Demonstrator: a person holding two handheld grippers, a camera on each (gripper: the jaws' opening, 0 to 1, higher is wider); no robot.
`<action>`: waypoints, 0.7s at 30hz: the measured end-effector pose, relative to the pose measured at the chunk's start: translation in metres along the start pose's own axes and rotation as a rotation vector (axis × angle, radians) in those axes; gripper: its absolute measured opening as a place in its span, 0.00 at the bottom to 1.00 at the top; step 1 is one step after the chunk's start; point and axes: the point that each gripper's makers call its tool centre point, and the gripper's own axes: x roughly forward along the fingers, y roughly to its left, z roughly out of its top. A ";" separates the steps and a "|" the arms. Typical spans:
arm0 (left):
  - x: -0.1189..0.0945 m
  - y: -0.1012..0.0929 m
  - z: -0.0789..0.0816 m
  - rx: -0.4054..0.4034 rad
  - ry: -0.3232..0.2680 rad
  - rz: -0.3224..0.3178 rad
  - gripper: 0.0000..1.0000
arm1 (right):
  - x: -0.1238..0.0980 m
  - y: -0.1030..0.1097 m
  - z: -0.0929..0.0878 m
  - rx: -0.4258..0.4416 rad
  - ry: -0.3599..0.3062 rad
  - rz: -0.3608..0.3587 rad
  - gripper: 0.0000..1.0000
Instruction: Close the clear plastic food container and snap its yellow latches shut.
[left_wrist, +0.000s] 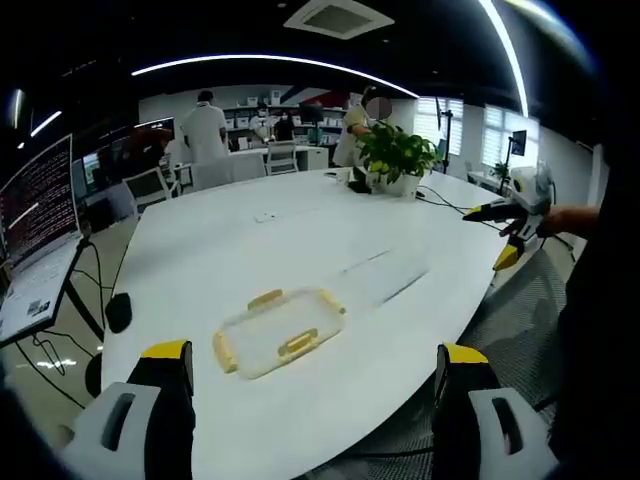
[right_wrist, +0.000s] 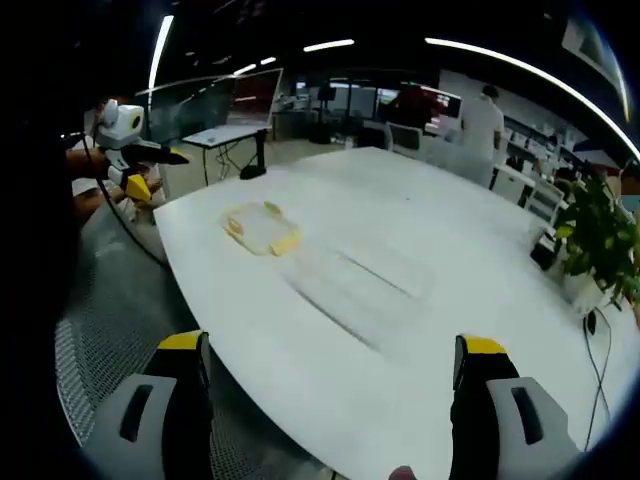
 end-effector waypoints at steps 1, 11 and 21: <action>0.000 0.000 0.000 0.000 -0.001 0.000 0.99 | 0.000 0.000 0.000 0.000 0.000 0.000 1.00; -0.001 0.000 0.003 -0.003 -0.013 0.002 0.99 | -0.001 -0.001 0.001 -0.003 -0.001 -0.001 1.00; -0.002 0.003 0.008 -0.006 -0.041 0.025 0.99 | -0.001 -0.002 0.003 -0.004 -0.007 -0.002 1.00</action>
